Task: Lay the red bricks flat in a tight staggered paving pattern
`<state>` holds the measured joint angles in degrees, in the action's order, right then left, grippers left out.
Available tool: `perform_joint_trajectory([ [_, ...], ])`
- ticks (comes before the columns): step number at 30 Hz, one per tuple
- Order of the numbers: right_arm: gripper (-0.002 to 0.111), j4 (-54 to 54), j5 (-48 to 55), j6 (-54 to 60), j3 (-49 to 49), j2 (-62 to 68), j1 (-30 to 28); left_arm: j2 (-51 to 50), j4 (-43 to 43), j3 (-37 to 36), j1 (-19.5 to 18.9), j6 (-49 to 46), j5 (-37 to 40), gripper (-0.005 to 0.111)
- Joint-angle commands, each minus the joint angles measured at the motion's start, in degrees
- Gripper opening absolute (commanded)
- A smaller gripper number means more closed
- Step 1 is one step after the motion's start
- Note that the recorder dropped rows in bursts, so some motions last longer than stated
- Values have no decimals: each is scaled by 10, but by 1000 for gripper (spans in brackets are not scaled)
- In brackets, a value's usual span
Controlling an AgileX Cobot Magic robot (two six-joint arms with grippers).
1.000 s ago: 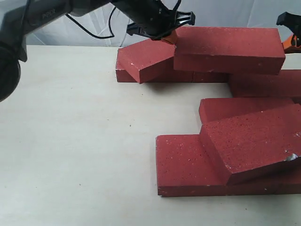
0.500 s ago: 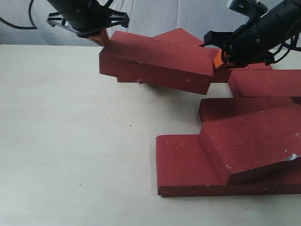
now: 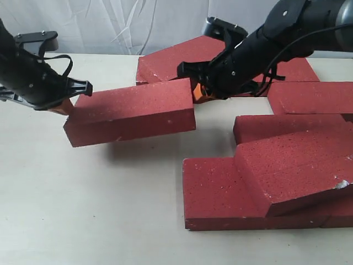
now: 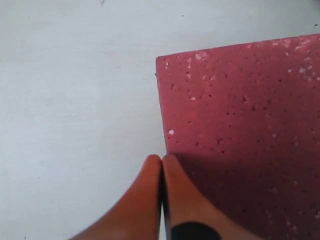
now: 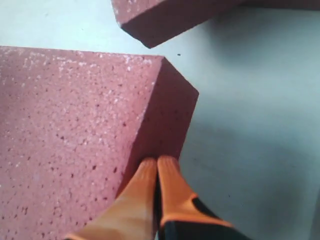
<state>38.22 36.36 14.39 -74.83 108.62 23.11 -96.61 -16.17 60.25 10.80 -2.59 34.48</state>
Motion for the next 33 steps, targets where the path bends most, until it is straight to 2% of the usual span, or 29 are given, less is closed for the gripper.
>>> perform_joint_trajectory([
  [1,-1,45,-10,-1,-4,35,20,8,-59,-50,-6,-15,-80,0],
  [5,-1,45,-18,-1,-4,58,21,8,-61,-83,-25,-29,-124,0],
  [12,-1,31,-33,-1,-4,78,21,-22,-62,-102,-61,-55,-133,0],
  [16,-1,9,-39,-2,-4,82,21,-40,-61,-102,-66,-55,-140,0],
  [19,-1,-25,-45,-44,-4,82,20,-43,-61,-102,-66,-66,-140,0],
  [23,-1,-58,-20,-101,-4,74,13,-43,-49,-102,-71,-68,-126,0],
  [33,-1,-114,82,-102,-4,-12,21,22,6,-102,-72,-68,-51,0],
])
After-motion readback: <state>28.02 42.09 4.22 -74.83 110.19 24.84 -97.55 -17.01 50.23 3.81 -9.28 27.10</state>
